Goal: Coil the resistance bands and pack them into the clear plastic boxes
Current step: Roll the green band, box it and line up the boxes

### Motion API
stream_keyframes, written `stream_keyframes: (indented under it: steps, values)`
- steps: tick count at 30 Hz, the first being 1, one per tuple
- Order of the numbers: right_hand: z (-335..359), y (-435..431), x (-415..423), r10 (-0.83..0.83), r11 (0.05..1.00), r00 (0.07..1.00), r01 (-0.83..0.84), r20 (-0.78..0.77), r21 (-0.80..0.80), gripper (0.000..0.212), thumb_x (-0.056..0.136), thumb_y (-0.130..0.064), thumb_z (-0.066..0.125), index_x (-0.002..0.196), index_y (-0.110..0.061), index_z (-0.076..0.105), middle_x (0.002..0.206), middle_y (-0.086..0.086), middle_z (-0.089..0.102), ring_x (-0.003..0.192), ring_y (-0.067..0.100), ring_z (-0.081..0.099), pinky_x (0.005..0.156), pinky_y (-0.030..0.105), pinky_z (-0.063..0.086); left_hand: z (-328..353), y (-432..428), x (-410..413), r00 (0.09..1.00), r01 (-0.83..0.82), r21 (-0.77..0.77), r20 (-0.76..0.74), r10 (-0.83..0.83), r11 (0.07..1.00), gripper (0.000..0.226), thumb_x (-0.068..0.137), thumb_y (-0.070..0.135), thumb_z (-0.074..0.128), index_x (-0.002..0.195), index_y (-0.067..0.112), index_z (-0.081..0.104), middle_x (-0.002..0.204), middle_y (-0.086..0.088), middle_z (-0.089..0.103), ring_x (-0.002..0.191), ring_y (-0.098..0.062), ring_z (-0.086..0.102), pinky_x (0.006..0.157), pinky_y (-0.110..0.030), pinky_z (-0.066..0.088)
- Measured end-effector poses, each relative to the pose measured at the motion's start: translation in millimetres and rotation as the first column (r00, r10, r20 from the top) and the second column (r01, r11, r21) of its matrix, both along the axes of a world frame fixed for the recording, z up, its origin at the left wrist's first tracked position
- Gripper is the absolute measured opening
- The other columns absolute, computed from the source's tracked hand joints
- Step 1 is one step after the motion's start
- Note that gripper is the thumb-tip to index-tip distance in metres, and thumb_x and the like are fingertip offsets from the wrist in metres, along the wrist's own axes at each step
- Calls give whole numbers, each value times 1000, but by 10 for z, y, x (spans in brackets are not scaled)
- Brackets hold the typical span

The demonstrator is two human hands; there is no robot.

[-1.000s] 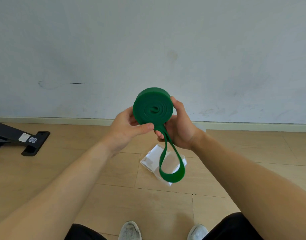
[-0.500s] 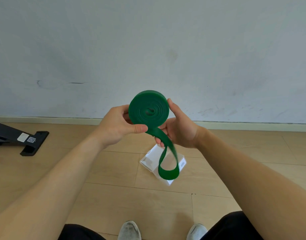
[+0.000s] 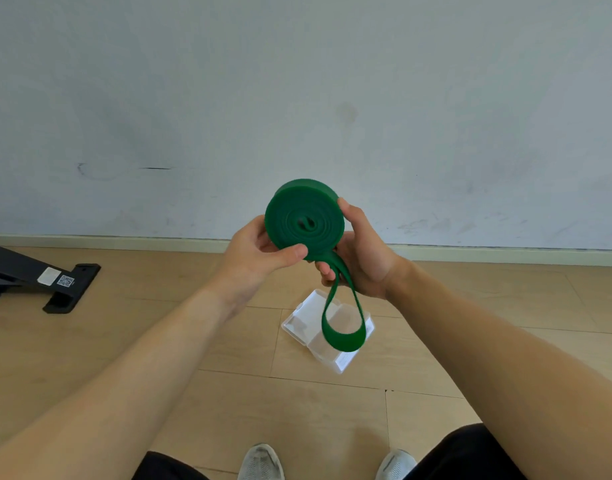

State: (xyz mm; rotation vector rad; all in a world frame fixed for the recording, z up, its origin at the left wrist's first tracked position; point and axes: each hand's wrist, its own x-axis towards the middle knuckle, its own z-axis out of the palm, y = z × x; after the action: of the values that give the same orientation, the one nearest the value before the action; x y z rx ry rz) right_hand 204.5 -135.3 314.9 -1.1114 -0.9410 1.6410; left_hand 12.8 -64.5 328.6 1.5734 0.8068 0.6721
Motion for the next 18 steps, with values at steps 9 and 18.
stream_keyframes:
  steps: [9,18]
  values:
    - [41,-32,76,181,983,976,-174,120,-66,108,75,-92,18,100,2,67,69,16,61,60,26,53,69,34,48,103,103,-63,998,-4,73,-56,8,997,42,75,0,83,113,10,67,100,3,78,94,-12,74,79,-20,57]
    - [-36,-15,115,173,985,940,-170,294,-36,118,80,-90,21,117,16,55,64,12,56,57,23,45,65,35,39,187,153,-140,965,108,225,-256,-48,968,49,69,3,90,105,24,64,98,10,77,94,-7,74,84,-21,57]
